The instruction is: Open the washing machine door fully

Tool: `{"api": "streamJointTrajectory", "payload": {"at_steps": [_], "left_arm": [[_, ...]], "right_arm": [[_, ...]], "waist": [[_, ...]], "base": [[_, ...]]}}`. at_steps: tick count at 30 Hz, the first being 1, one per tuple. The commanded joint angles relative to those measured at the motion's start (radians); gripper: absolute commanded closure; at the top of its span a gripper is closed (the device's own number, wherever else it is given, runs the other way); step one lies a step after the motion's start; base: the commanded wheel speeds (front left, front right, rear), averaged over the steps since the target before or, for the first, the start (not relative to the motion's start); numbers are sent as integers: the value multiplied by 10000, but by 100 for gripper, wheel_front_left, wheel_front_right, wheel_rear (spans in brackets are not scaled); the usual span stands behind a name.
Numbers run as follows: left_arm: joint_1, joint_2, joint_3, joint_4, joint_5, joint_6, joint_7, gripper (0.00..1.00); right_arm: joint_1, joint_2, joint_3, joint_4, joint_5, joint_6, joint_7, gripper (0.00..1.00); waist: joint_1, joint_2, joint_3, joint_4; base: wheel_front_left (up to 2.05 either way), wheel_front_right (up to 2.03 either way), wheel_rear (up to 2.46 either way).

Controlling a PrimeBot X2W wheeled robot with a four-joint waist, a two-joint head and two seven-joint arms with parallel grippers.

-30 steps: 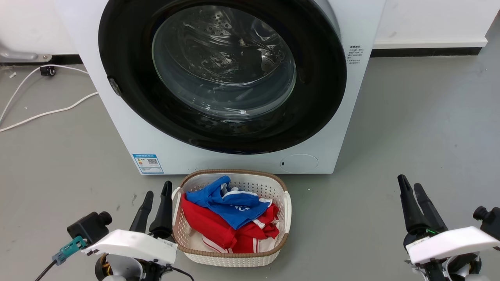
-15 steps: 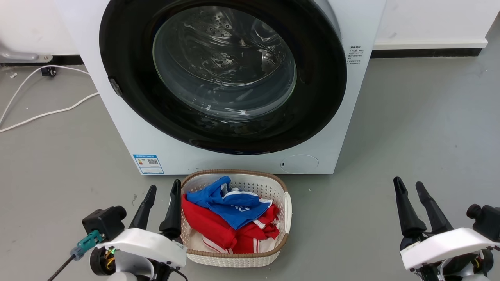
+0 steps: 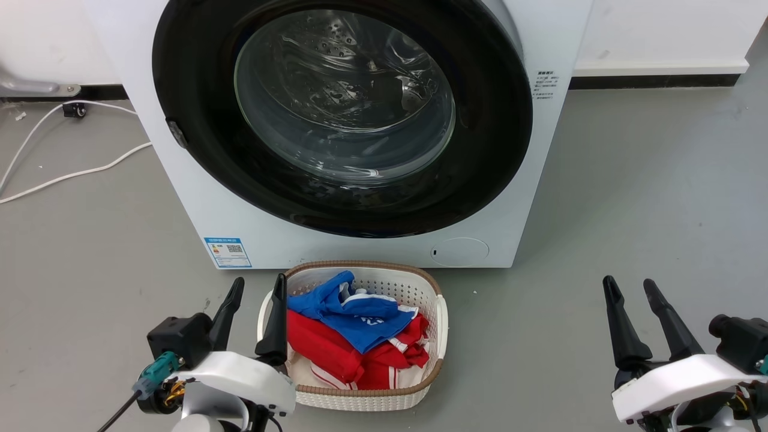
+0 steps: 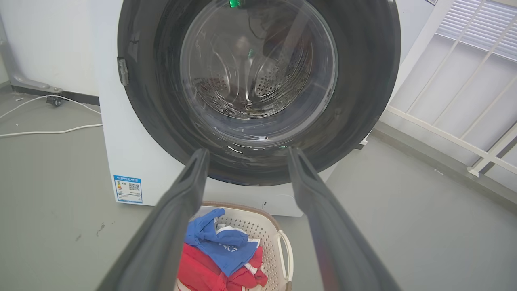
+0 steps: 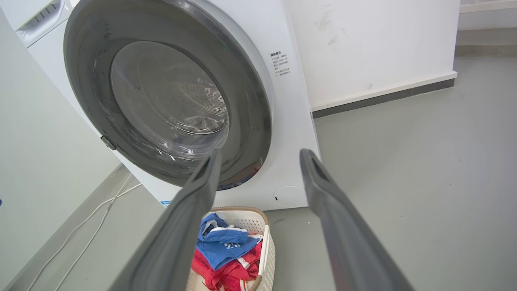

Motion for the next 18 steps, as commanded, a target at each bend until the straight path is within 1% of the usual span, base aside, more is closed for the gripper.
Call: {"api": "streamJointTrajectory", "payload": {"at_steps": [1,18], "left_arm": [[-223,91,-91,-55,356,73,-116,0],[-260,125,-376,124,1563,173,-480,0]], "right_arm": [[41,19,-16,-170,-391,19,-69,0],[173,154,-99,-341,-1804,21,-208,0]], "waist": [[-1,0,3,-7],[-1,0,6,-48]], "base": [[0,0,0],[0,0,0]]}}
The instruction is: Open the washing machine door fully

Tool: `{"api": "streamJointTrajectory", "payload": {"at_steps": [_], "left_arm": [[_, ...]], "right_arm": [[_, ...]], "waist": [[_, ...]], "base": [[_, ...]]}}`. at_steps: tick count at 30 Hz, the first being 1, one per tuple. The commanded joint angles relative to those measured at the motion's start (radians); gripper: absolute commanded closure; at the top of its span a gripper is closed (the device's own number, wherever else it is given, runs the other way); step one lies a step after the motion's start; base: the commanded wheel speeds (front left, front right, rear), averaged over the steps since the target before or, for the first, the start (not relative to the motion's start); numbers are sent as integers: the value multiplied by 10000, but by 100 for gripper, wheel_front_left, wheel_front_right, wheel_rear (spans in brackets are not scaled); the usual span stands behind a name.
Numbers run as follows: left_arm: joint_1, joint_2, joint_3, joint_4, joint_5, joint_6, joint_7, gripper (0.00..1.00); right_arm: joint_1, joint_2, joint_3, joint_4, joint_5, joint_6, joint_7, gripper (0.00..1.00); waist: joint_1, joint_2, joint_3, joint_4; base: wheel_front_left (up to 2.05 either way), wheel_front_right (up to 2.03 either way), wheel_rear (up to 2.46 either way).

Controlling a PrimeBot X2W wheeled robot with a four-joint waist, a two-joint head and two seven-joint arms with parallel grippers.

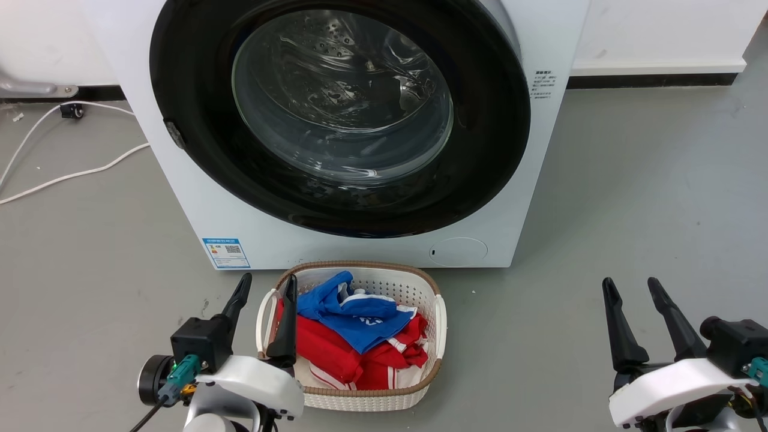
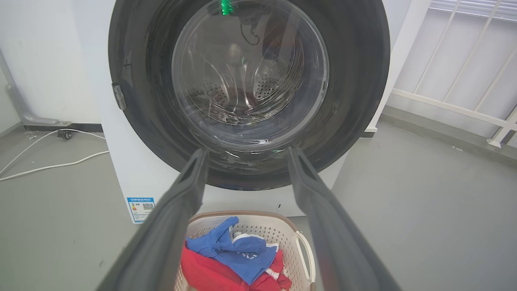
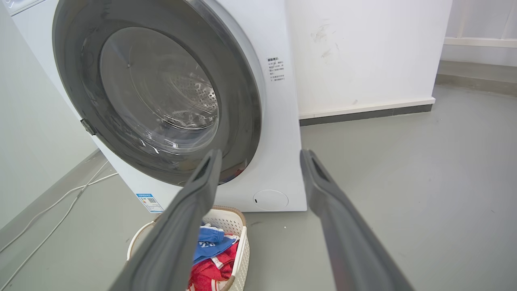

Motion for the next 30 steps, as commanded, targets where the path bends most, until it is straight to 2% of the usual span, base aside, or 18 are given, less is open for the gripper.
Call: {"api": "streamJointTrajectory", "payload": {"at_steps": [1,30], "left_arm": [[-142,38,-35,-35,224,13,-83,0],[-135,-175,-71,450,1876,-9,-660,0]], "right_arm": [[49,31,-19,-108,-249,21,-61,0],[157,147,-86,-114,-1974,23,-505,0]], "waist": [[-1,0,-4,0],[-1,0,63,3]], "base": [[0,0,0],[0,0,0]]}}
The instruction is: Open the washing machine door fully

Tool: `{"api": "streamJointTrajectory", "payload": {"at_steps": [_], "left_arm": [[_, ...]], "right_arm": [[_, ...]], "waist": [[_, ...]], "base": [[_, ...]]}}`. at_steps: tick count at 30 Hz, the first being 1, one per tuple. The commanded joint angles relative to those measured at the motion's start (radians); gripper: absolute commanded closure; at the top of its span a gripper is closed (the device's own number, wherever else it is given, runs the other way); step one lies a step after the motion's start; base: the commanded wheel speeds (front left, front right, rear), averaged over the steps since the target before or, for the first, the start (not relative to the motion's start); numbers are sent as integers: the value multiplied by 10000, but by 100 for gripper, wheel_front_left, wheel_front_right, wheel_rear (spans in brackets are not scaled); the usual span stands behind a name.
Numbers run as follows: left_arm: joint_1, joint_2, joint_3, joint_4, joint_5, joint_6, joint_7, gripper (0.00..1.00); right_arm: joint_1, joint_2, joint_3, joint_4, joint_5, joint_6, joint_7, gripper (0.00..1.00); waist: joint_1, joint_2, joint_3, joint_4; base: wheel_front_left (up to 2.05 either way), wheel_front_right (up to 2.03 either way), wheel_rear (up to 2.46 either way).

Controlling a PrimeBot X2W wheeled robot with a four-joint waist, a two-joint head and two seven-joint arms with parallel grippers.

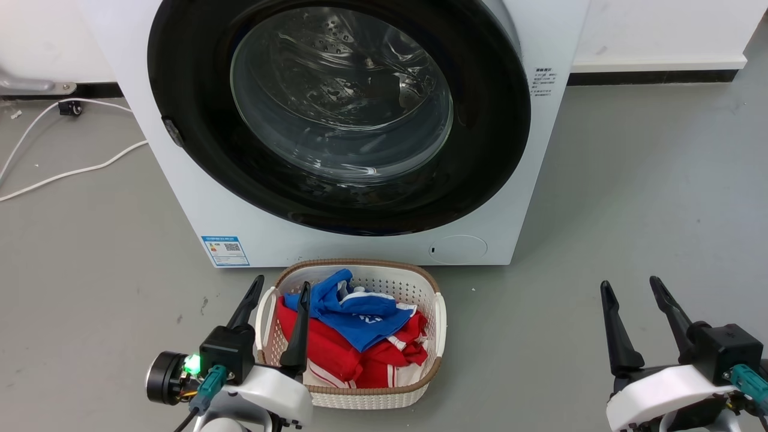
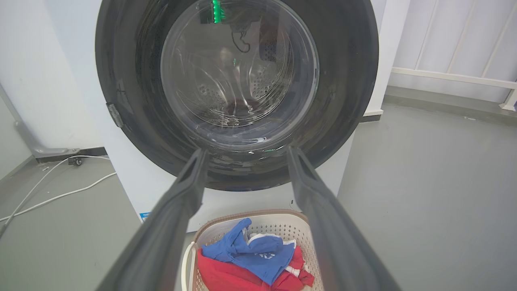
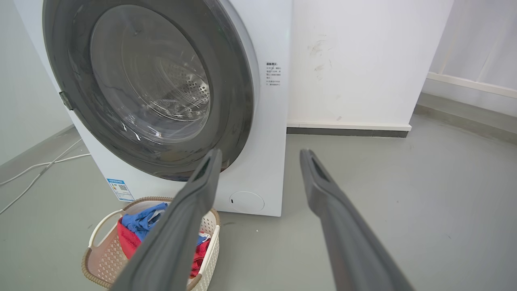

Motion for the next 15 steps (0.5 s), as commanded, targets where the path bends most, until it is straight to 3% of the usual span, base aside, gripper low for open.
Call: {"api": "streamJointTrajectory", "payload": {"at_steps": [1,15], "left_arm": [[-103,-17,14,28,184,-21,-101,0],[-113,-182,220,219,55,-134,-142,0]], "right_arm": [[67,33,-2,-30,-193,21,-71,0],[-15,36,-80,197,22,12,-190,0]], "waist": [[0,0,-3,7],[0,0,16,-3]], "base": [[0,0,0],[0,0,0]]}}
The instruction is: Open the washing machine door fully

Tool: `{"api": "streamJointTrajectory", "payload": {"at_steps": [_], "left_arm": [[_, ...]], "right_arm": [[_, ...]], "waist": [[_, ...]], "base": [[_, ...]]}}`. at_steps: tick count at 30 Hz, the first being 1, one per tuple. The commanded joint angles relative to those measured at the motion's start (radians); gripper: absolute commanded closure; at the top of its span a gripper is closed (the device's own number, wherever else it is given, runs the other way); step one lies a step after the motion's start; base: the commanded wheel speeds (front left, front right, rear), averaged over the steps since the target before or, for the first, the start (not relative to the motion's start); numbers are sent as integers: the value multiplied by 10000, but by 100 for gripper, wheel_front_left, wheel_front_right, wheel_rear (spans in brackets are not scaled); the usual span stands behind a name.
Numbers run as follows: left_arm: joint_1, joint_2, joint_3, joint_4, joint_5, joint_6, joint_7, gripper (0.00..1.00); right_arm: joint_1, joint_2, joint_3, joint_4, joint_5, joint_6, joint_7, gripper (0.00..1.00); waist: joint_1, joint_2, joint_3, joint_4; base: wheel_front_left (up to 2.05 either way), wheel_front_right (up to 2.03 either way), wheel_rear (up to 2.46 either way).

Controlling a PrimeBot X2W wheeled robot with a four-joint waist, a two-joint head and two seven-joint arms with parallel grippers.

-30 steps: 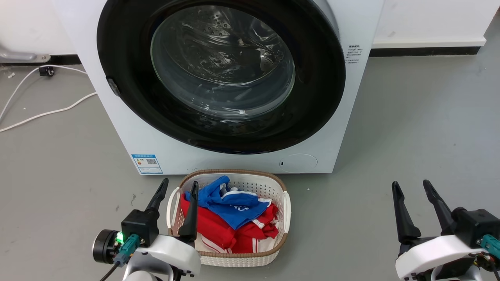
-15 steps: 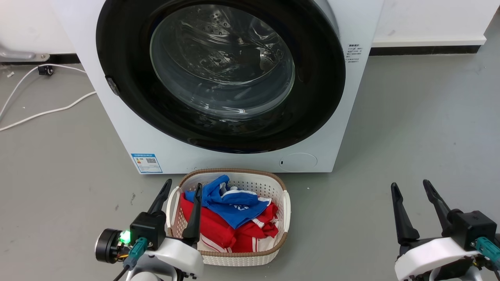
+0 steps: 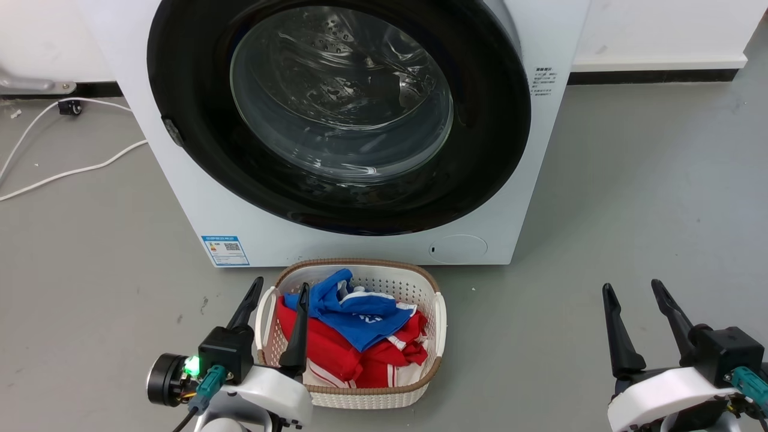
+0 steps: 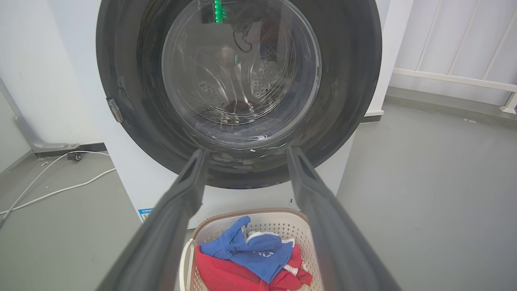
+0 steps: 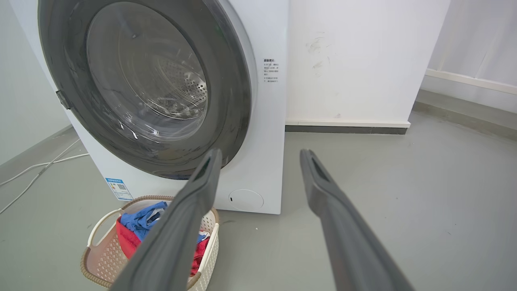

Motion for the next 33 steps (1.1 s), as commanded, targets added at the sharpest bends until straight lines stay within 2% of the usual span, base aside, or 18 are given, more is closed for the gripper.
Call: {"api": "streamJointTrajectory", "payload": {"at_steps": [1,19,20,21,24,27,29,31,32,33], "left_arm": [[-60,-41,57,53,-42,6,-27,0],[-62,-123,205,166,-20,3,-27,0],[-55,-136,213,172,-13,5,-27,0],[-59,-140,223,164,-8,5,-27,0],[-75,-143,258,143,14,14,-27,0],[-83,-151,287,123,28,28,-27,0],[-78,-159,302,123,21,43,-27,0],[-81,-175,314,120,27,49,-27,0],[-81,-175,314,120,27,49,-27,0],[-89,-184,309,123,31,49,-27,0]], "right_arm": [[-43,34,-8,80,13,-1,-92,0],[-163,33,-42,300,10,-1,-148,0],[-167,33,-7,335,165,1,-128,58],[-176,32,-37,343,301,-1,-138,100],[-203,32,-70,391,885,1,-128,100],[-270,28,-301,514,1945,-1,-70,100],[-318,29,-445,745,3512,1,40,100],[-432,26,-652,947,4433,1,147,100],[-432,26,-652,947,4433,1,147,100],[-503,26,-699,1078,5257,1,231,100]], "waist": [[0,0,-45,-14],[0,0,-57,-15],[0,0,-61,-13],[0,0,-57,-14],[0,0,-45,-19],[0,0,-44,-28],[0,0,-47,-30],[0,0,-47,-21],[0,0,-47,-21],[0,0,-47,-11]], "base": [[0,0,0],[0,0,0],[0,0,0],[0,0,0],[0,0,0],[0,0,0],[0,0,0],[0,0,0],[0,0,0],[0,0,0]]}}
